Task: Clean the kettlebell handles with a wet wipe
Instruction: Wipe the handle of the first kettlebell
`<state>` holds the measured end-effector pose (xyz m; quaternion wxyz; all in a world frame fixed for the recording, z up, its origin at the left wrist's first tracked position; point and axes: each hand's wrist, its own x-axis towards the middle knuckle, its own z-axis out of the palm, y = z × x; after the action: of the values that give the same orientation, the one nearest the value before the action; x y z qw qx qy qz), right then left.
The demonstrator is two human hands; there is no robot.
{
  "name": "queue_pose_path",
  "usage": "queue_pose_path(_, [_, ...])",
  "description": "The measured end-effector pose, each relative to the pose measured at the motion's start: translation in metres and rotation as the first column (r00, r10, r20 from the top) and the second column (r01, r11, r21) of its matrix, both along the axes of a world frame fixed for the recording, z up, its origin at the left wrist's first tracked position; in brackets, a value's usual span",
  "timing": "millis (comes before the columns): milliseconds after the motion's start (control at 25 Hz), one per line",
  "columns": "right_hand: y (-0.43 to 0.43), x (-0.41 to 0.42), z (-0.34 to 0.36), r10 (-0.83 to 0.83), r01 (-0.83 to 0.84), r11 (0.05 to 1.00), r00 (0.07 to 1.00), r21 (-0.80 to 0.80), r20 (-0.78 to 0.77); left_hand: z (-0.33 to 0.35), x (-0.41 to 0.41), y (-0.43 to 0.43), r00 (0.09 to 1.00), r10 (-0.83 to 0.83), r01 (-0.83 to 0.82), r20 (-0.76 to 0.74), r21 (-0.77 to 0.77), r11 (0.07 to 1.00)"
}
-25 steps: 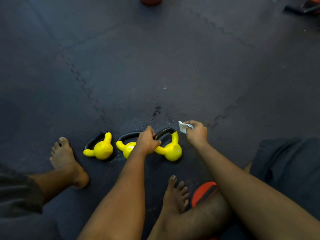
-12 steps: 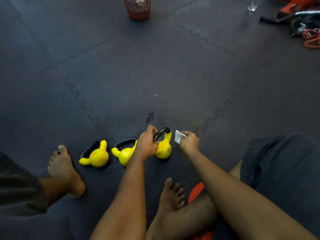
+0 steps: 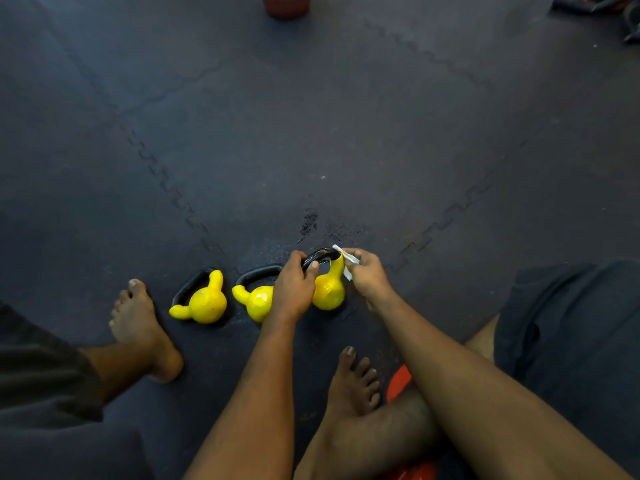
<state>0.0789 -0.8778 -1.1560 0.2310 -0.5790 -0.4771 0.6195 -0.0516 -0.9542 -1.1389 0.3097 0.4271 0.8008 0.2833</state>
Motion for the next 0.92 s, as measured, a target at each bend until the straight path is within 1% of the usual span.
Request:
queue_pose_path(40, [-0.001,0.0,0.002,0.022,-0.021,1.0,1.0,0.016,-0.016,0.0,-0.001,-0.001,1.0,-0.003,0.004,-0.019,0.003,1.0])
queue_pose_path(80, [0.0,0.0,0.001,0.047,-0.047,0.999,0.998,-0.006,-0.034,0.001,-0.002,-0.002,1.0,-0.011,0.012,-0.025,0.012,1.0])
queue_pose_path(160, [-0.002,-0.001,0.003,0.124,-0.123,0.991,0.992,-0.055,0.0,0.002,-0.003,-0.005,0.999,-0.037,0.038,-0.024,0.029,0.999])
queue_pose_path(200, [-0.001,-0.002,0.002,0.135,-0.133,0.99,0.99,-0.04,0.05,0.003,-0.002,-0.006,0.998,-0.054,0.055,-0.029,0.033,0.998])
queue_pose_path(240, [0.0,-0.002,0.003,0.108,-0.108,0.994,0.991,-0.005,0.082,0.003,-0.001,-0.006,0.997,-0.066,0.067,-0.032,0.037,0.997])
queue_pose_path(320, [0.001,-0.003,0.004,0.049,-0.053,0.997,0.996,0.05,0.071,0.004,-0.001,-0.005,0.997,-0.067,0.069,-0.035,0.047,0.997])
queue_pose_path(400, [-0.001,-0.003,0.008,0.086,-0.088,0.996,0.994,0.026,0.066,0.004,-0.002,-0.006,0.997,-0.065,0.066,-0.028,0.043,0.997])
queue_pose_path(480, [-0.003,0.0,0.009,0.124,-0.129,0.991,0.98,0.021,0.153,0.005,-0.001,-0.006,0.997,-0.08,0.081,-0.022,0.04,0.996])
queue_pose_path(520, [-0.004,0.002,0.011,0.115,-0.124,0.991,0.975,0.04,0.189,0.005,0.0,-0.007,0.996,-0.086,0.087,-0.021,0.044,0.995])
queue_pose_path(600, [-0.005,0.003,0.012,0.089,-0.106,0.991,0.975,0.075,0.205,0.005,0.0,-0.007,0.996,-0.083,0.084,-0.02,0.051,0.995])
queue_pose_path(640, [-0.005,0.004,0.011,0.1,-0.117,0.991,0.972,0.069,0.212,0.004,0.0,-0.007,0.997,-0.077,0.077,-0.017,0.052,0.996])
queue_pose_path(720, [-0.007,0.003,0.012,0.159,-0.18,0.983,0.947,0.048,0.279,0.003,-0.001,-0.007,0.997,-0.072,0.072,-0.012,0.052,0.996])
queue_pose_path(760, [-0.008,0.003,0.013,0.162,-0.19,0.98,0.938,0.063,0.306,0.003,-0.001,-0.008,0.997,-0.072,0.072,-0.008,0.052,0.996])
queue_pose_path(840, [-0.008,0.002,0.014,0.106,-0.142,0.984,0.953,0.109,0.285,0.002,-0.003,-0.008,0.998,-0.063,0.063,-0.005,0.056,0.996])
queue_pose_path(920, [-0.008,0.002,0.013,0.143,-0.173,0.981,0.951,0.088,0.275,0.001,-0.004,-0.01,0.999,-0.049,0.049,-0.001,0.052,0.997])
